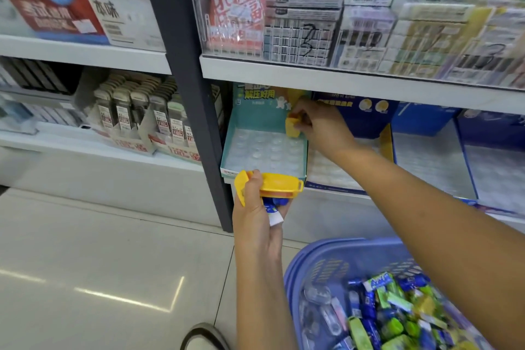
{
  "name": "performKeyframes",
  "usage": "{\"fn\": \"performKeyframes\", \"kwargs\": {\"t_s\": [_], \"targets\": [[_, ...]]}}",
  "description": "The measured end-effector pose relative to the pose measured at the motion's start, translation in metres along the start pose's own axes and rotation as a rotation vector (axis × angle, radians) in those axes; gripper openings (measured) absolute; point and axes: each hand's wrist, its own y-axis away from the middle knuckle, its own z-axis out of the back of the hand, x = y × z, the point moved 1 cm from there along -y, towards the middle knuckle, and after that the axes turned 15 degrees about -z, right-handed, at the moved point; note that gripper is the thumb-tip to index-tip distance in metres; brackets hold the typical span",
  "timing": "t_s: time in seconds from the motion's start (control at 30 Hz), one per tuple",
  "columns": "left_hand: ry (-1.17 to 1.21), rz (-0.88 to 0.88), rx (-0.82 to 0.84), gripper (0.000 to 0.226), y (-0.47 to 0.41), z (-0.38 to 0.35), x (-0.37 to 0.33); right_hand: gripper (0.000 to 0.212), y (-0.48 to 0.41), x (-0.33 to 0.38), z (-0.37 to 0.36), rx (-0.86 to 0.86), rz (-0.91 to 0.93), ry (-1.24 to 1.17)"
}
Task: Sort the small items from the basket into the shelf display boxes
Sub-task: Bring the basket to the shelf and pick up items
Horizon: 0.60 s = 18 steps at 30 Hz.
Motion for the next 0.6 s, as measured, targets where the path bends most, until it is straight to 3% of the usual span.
{"fn": "performKeyframes", "kwargs": {"t_s": [0.3,0.5,0.6], "targets": [[-0.019,-0.006,-0.007,0.009,-0.001,0.004,0.004,0.018,-0.005,-0.003,0.000,-0.071,0.026,0.181],[-0.031,-0.028,0.019,0.006,0.003,0.004,0.002,0.028,-0.010,0.011,0.007,0.128,-0.064,0.354],[-0.049,-0.040,0.017,0.006,0.006,0.005,0.000,0.038,0.009,0.026,0.029,0.198,-0.092,0.165]]}}
